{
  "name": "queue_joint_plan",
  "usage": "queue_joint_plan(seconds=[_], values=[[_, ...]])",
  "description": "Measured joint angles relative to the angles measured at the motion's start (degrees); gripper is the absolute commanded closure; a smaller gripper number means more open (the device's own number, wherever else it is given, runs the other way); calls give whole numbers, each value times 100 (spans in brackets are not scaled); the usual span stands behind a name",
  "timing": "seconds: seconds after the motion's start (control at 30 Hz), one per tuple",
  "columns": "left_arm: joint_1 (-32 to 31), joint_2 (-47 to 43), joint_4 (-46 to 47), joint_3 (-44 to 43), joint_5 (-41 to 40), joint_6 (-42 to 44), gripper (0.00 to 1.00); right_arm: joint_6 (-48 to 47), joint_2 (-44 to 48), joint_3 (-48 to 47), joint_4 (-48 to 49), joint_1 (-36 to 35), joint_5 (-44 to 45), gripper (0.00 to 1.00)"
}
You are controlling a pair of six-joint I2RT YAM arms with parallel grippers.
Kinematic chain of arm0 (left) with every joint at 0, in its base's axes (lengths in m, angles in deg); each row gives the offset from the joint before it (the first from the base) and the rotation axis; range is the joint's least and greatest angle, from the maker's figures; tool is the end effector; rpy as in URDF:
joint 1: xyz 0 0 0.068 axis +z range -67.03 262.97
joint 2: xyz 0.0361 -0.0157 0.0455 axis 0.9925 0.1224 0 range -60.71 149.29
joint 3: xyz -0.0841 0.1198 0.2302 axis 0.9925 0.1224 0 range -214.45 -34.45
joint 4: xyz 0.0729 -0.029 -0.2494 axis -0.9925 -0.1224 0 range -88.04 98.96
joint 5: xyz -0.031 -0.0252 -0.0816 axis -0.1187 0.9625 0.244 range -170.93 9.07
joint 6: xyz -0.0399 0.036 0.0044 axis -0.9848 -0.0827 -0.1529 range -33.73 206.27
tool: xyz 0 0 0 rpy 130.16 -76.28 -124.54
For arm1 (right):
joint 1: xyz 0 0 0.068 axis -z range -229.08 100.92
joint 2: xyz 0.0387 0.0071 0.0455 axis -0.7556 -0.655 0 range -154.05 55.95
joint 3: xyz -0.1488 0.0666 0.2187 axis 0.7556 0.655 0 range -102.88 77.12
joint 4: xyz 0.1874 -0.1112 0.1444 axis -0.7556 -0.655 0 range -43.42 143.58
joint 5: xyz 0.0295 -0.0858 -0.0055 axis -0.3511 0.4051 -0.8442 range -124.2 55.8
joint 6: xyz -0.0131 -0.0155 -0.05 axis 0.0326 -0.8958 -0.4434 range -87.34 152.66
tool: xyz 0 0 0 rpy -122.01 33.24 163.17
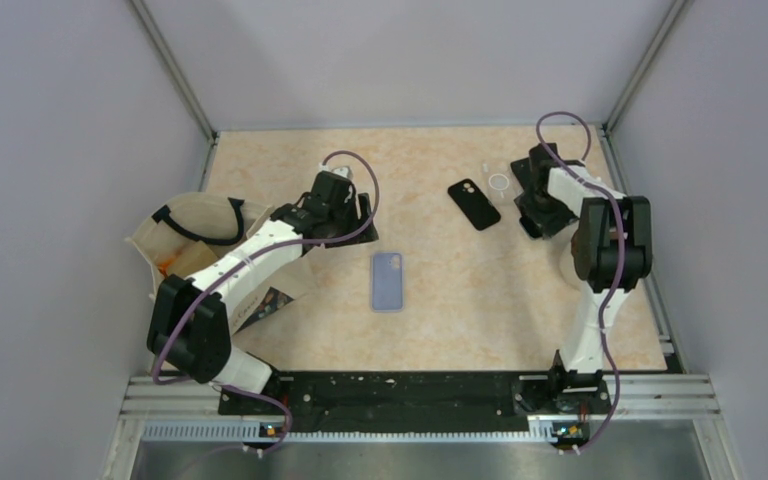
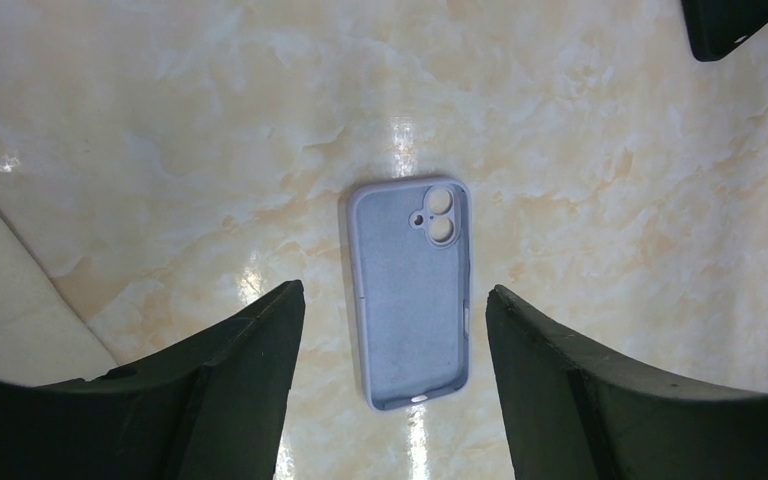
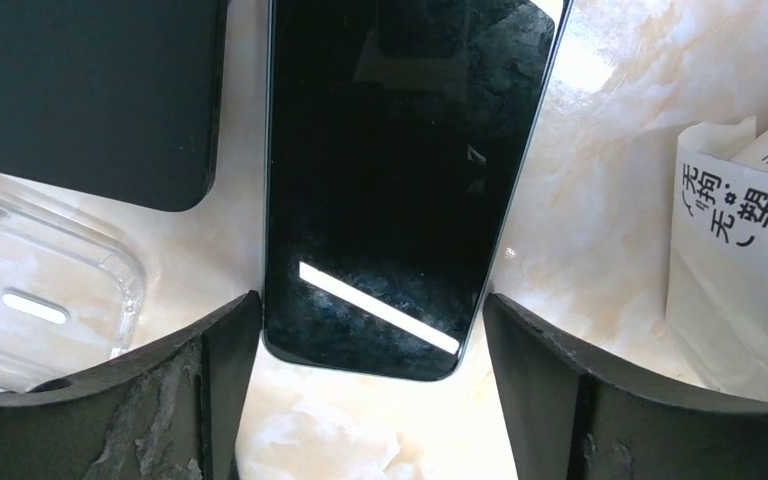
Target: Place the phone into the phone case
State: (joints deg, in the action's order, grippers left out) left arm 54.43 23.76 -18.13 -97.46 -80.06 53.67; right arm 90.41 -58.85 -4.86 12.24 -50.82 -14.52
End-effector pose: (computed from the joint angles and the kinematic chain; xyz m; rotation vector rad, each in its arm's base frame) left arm 0.2783 -0.1519 0.2603 -0.0809 2.4800 -0.4938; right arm 0.3985 0.0000 0.1673 1.3378 2.3753 -0.2224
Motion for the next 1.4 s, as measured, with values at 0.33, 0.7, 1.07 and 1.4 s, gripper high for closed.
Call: queue_joint_plan(seconds=[0.33,0.7,1.07,1.4], values=[[11,-229,-2,37,-2,-190,28,-295,-74,-87,-103,-68,20,35],[17,-411,7,527,-122,-435,29,-417,822,1274,603,-1067,291,34],[26,-411,9,905,-267,-651,29,-70,1814,2490,575,-3049,114,33],[26,-391,57,1185,-387,-850,31,-168,1805,2400,363,-4833,-374,7]])
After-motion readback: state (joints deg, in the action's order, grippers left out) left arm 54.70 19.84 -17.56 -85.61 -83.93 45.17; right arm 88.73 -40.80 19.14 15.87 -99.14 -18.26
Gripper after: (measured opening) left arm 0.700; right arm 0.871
